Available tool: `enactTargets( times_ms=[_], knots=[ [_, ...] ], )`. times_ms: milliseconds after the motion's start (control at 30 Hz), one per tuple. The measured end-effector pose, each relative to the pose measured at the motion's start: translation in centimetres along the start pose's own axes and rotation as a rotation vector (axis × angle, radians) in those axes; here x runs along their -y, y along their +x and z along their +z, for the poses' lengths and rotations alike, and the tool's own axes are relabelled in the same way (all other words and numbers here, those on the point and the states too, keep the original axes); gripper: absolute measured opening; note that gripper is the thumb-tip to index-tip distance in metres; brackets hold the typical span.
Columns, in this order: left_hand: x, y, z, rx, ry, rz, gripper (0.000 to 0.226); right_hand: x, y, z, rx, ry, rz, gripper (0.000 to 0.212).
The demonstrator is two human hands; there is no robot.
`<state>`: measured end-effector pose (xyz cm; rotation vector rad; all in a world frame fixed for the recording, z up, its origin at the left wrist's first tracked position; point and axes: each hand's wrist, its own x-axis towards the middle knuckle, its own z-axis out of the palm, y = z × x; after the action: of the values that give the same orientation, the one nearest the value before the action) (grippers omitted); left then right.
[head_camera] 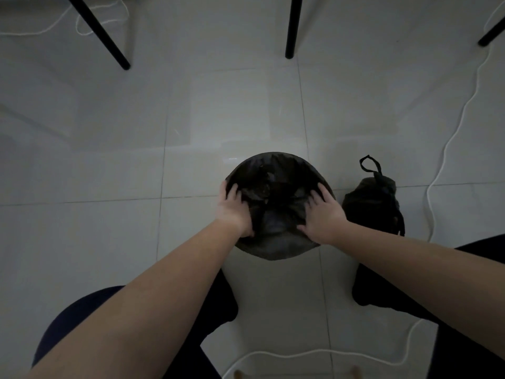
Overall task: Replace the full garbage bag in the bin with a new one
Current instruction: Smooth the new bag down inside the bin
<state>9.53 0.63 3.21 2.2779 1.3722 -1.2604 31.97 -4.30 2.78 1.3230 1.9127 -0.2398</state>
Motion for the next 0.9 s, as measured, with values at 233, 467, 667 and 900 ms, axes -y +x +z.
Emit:
enactTargets(
  times_ms=[233, 467, 667, 900],
  knots=[
    [-1.1, -0.6, -0.9, 0.017, 0.072, 0.056, 0.107, 0.9, -1.3, -2.3, -0.059, -0.031, -0.026, 0.063],
    [-4.2, -1.8, -0.1, 0.217, -0.223, 0.224, 0.076, 1.0, -1.3, -0.2, 0.185, 0.05, -0.114, 0.067],
    [-3.1, -2.0, -0.1, 0.252, -0.026, 0.2, 0.068, 0.4, -0.8, -1.6, -0.01, 0.271, -0.193, 0.041],
    [-3.2, -2.9, -1.2, 0.183, 0.32, 0.033, 0.076, -0.3, -2.4, -2.0, 0.209, -0.053, -0.064, 0.057]
  ],
)
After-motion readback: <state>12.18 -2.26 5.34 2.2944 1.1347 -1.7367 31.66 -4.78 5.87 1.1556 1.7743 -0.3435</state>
